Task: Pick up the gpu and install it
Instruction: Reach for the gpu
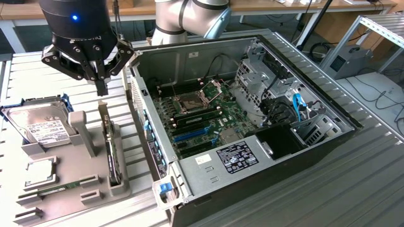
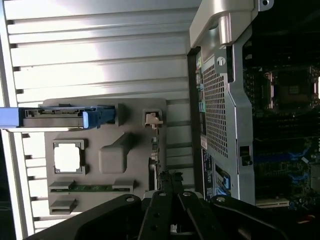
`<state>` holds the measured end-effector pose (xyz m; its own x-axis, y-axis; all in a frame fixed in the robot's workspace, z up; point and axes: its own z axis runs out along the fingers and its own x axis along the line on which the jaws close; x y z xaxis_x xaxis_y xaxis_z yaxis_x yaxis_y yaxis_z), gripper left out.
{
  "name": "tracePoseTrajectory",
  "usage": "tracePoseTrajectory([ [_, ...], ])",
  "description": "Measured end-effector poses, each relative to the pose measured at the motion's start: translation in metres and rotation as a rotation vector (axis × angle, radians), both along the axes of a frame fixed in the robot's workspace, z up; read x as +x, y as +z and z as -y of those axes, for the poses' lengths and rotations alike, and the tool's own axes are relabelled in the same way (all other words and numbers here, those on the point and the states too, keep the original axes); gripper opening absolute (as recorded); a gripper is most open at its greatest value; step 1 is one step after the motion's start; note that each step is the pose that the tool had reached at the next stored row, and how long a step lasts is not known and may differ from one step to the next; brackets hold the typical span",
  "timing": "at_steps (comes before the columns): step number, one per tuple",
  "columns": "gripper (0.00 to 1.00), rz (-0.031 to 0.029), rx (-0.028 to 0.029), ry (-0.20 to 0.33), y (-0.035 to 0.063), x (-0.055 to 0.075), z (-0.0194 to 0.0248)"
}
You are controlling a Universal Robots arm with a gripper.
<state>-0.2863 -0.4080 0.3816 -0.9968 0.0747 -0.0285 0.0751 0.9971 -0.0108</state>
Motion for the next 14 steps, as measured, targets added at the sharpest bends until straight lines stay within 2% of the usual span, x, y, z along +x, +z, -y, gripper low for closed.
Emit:
tracePoseTrajectory([
  [1, 0.11, 0.0001, -0.0090, 0.000, -0.0002, 0.000, 0.0007],
  [2, 0.11, 0.0002, -0.0253, 0.000, -0.0005, 0.000, 0.0018],
  [4, 0.11, 0.0001, -0.0685, 0.000, -0.0012, 0.000, 0.0044],
  [6, 0.11, 0.0002, -0.0819, 0.000, -0.0015, 0.000, 0.0054],
  [7, 0.11, 0.0002, -0.0917, 0.000, -0.0016, 0.000, 0.0059],
  [10, 0.11, 0.0002, -0.1449, 0.000, -0.0026, 0.000, 0.0120],
  [11, 0.11, 0.0001, -0.1680, 0.000, -0.0028, 0.000, 0.0171],
  [12, 0.11, 0.0002, -0.1741, 0.000, -0.0029, 0.000, 0.0186],
  [13, 0.11, 0.0001, -0.1929, 0.000, -0.0033, 0.000, 0.0243],
  [14, 0.11, 0.0001, -0.1958, 0.000, -0.0033, 0.000, 0.0259],
])
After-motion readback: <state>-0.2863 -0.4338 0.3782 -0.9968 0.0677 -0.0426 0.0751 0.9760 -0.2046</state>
